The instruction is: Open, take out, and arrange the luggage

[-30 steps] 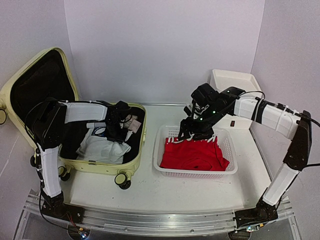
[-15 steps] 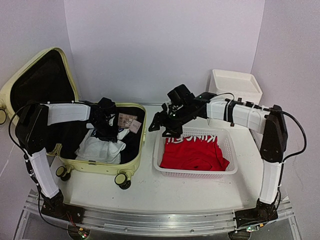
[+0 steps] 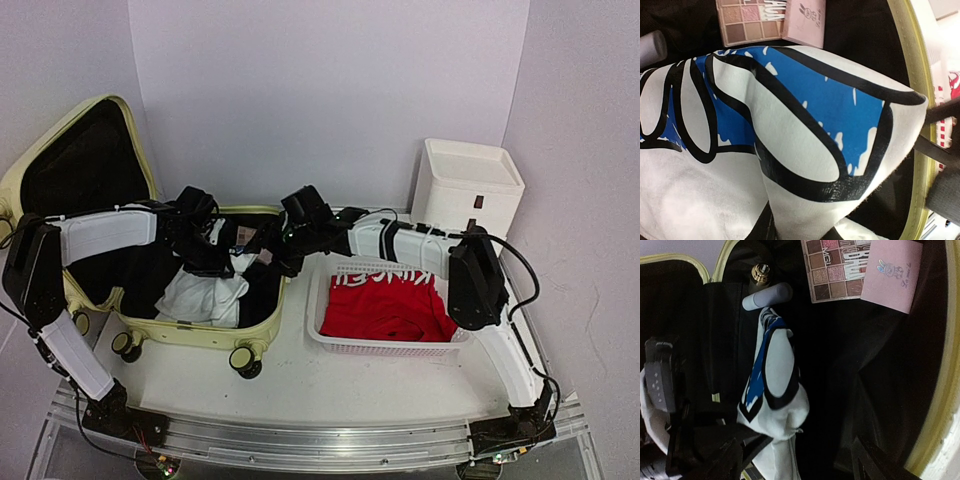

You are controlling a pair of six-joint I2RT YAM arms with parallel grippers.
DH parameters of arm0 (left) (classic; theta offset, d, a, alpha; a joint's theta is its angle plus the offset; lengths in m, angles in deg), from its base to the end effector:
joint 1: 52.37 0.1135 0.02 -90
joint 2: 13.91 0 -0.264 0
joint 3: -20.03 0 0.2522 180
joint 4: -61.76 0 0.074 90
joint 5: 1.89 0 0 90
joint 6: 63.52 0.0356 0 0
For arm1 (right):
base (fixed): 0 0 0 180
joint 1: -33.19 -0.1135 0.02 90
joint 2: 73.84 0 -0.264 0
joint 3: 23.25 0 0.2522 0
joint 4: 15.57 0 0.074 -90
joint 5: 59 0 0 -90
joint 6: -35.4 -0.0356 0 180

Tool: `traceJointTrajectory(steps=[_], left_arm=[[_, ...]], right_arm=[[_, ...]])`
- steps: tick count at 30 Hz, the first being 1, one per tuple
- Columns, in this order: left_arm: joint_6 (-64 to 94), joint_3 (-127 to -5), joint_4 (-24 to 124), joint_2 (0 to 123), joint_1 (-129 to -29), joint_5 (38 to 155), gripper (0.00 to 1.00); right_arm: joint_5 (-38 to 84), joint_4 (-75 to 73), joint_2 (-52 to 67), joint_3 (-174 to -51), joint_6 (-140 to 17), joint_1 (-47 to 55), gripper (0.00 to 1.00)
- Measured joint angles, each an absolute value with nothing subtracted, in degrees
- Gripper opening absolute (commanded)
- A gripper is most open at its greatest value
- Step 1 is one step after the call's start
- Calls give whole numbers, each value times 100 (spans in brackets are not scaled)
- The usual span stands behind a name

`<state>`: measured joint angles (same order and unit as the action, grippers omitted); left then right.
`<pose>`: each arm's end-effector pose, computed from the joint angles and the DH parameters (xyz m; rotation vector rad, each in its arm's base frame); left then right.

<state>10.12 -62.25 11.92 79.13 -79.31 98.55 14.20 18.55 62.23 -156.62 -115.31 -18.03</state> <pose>0.2960 -0.1577 0.2351 0.3121 2.6718 -0.4886 0.3356 0.4341 0.2200 0.0232 2.5633 1.2717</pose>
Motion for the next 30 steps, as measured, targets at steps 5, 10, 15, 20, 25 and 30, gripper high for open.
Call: traceJointTrajectory(steps=[5,10,15,20,25,30], left_arm=[[1027,-6074,1269,7854,-7931,10021,12],[1027,-6026,1312,7727,-7931,10128,12],[1027,-5967,1360,7598,-7918,10167,12],[1025,-5890,1400,7596,-7887,10196,12],[1020,-5884,1402,7596,-7878,10265,12],[1014,-5884,1411,7594,-7848,10316,15]], right_arm=[[1853,1735,6533,-16012,-11874,-1934,77],[2371,1656,6597,-16027,-12243,-2120,71],[2762,1575,6857,-16294,-12689,-2297,64],[2911,1507,7191,-16709,-13037,-2389,54],[2990,1357,7329,-16899,-13139,-2448,20],[3073,1138,7331,-16838,-13177,-2472,0]])
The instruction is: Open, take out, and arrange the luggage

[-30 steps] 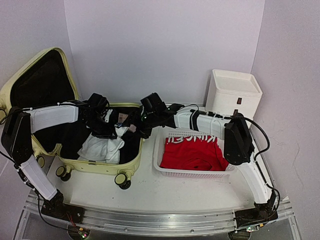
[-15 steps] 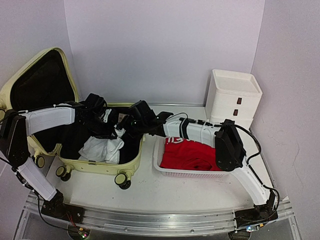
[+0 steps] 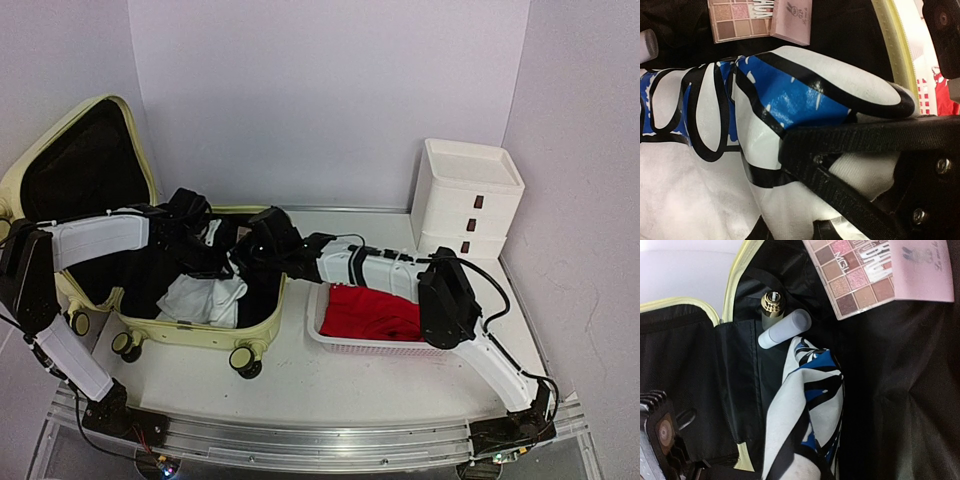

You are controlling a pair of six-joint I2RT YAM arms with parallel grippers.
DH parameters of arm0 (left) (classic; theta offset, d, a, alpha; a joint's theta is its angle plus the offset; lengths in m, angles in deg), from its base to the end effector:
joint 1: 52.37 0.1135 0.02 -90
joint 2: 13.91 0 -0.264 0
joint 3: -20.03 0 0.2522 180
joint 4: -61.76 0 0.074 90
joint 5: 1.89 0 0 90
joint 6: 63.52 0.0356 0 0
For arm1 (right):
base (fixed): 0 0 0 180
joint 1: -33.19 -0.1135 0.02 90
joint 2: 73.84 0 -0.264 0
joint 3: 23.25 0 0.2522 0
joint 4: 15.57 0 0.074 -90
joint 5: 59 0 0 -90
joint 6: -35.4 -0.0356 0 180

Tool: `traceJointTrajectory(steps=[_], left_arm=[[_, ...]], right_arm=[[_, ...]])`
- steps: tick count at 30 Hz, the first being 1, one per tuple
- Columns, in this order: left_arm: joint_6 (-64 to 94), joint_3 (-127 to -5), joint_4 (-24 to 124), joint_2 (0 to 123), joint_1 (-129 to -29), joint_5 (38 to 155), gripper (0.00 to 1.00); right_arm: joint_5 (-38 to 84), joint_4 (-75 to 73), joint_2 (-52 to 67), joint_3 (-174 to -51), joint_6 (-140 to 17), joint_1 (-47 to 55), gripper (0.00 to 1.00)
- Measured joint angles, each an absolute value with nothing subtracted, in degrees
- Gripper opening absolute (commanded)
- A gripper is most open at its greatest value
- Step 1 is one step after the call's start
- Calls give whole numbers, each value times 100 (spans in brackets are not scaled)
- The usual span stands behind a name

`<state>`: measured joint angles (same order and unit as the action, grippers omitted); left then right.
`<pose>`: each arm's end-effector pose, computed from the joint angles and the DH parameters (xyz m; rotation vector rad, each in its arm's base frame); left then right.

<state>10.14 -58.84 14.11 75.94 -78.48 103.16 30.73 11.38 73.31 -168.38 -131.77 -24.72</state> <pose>0.2862 -0.1506 0.2369 0.3251 2.6440 -0.5984 0.3131 0.4997 0.1947 0.4013 2.3849 1.3195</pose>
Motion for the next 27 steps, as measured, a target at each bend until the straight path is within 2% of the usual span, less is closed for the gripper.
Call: traceJointTrajectory(steps=[4,8,11,18,27], left_arm=[[1014,-5820,1441,7594,-7817,10324,31],[1049,-5663,1516,7454,-7830,10613,57],[1095,-5536,1494,7089,-7856,10893,66],[1294,-5486,1494,5939,-7922,11140,75],[1423,-5486,1343,5487,-7922,10884,76]], right_arm=[[3125,598,7263,-16440,-13128,-2487,0],[3239,334,7108,-15988,-13069,-2502,0],[3333,312,6905,-15623,-13074,-2498,0],[3342,303,6304,-14995,-13065,-2487,0],[3451,296,4861,-13553,-13303,-2467,0]])
